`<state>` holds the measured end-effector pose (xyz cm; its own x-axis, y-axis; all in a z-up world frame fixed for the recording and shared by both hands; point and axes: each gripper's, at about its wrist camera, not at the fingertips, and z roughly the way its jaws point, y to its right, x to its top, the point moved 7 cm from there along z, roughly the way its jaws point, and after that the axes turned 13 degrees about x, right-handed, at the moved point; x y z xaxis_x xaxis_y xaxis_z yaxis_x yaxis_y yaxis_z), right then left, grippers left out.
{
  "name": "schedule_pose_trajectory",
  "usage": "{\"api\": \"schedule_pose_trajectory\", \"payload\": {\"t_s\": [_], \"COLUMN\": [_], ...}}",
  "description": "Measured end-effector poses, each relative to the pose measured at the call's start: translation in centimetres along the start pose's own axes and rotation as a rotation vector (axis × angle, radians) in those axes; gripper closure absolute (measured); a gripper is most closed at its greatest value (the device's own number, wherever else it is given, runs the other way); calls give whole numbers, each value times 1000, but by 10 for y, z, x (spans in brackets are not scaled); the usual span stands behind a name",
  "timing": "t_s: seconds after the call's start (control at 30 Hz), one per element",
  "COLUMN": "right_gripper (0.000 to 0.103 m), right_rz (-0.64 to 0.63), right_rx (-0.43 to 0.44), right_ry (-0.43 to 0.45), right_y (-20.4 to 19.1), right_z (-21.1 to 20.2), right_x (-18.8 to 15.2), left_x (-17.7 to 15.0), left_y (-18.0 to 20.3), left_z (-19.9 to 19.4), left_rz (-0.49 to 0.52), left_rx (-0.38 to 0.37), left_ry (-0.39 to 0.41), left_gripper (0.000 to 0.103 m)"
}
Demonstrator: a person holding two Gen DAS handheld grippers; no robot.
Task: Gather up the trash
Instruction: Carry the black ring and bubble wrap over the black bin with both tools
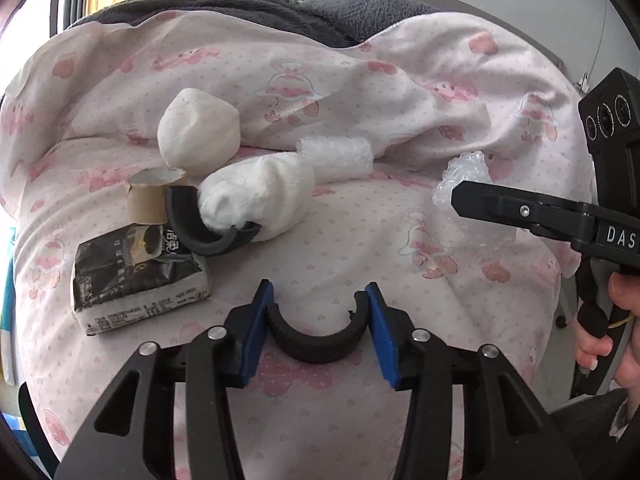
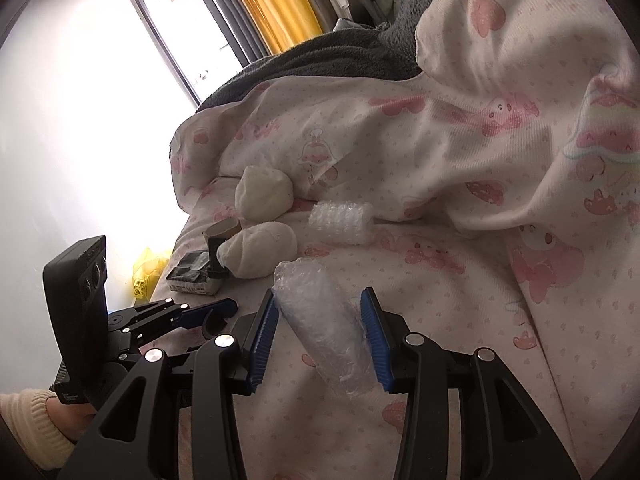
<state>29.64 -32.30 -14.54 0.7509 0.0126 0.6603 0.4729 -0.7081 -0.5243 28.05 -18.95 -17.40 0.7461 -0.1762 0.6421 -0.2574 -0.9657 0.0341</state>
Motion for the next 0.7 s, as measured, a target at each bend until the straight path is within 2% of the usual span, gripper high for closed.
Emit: {"api": "schedule_pose_trajectory", "payload": {"t_s": [0.23, 0.53, 0.7], "right_gripper": [60, 60, 60], "right_rz": [-26, -58, -79], "right_rx": [17, 42, 55], "right_ry": [-1, -14, -30], "right_y": [-18, -48, -68], "right_z": [7, 31, 47], "right_x": [7, 14, 16], "left_x": [9, 17, 17], "left_y": [-22, -65, -93], "left_z": [-16, -51, -64], "left_rz": [-47, -77, -110], "left_rx": [8, 67, 94], "left_ry": [43, 138, 151], "left_gripper": [54, 54, 54]}}
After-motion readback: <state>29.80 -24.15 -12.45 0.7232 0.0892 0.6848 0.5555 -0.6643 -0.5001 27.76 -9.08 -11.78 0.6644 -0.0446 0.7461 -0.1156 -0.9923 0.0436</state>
